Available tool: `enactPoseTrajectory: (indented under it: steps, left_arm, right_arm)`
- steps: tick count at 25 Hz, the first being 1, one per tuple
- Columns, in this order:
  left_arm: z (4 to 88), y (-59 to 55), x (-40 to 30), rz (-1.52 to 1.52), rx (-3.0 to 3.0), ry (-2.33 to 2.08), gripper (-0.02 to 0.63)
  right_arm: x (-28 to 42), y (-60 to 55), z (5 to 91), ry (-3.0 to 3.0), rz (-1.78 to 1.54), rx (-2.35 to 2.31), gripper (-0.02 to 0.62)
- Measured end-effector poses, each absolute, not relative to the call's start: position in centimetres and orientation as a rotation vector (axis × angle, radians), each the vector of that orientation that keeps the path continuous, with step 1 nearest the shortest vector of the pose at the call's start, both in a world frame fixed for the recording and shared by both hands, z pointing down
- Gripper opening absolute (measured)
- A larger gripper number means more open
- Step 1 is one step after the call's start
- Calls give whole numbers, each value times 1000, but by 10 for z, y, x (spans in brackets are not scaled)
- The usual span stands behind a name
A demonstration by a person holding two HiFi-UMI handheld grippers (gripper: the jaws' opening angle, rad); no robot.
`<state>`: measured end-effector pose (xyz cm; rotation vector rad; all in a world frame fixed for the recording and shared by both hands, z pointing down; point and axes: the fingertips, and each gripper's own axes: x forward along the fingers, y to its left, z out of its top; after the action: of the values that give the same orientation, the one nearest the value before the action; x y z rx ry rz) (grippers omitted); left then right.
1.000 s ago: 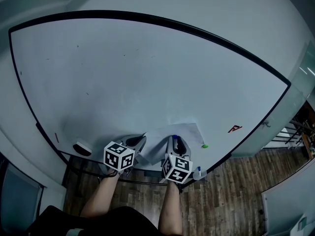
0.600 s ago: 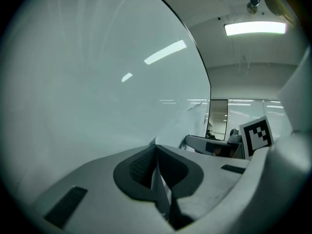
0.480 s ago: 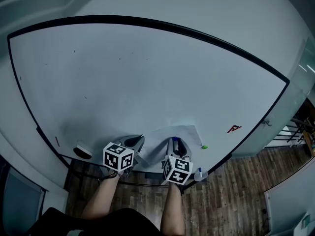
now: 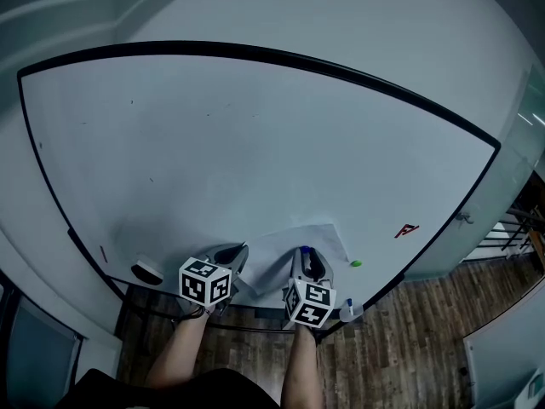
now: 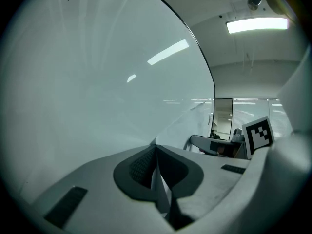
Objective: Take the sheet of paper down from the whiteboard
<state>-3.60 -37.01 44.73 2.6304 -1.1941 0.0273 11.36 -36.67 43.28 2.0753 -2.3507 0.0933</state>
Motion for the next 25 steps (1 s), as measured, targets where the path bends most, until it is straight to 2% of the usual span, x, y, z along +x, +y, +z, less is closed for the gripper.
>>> enactPoseTrajectory:
  steps: [25]
  left_arm:
    - [429, -372, -56, -71, 2627, -1317, 20]
  right_arm:
    - [111, -367, 433, -2372, 93, 2057, 130]
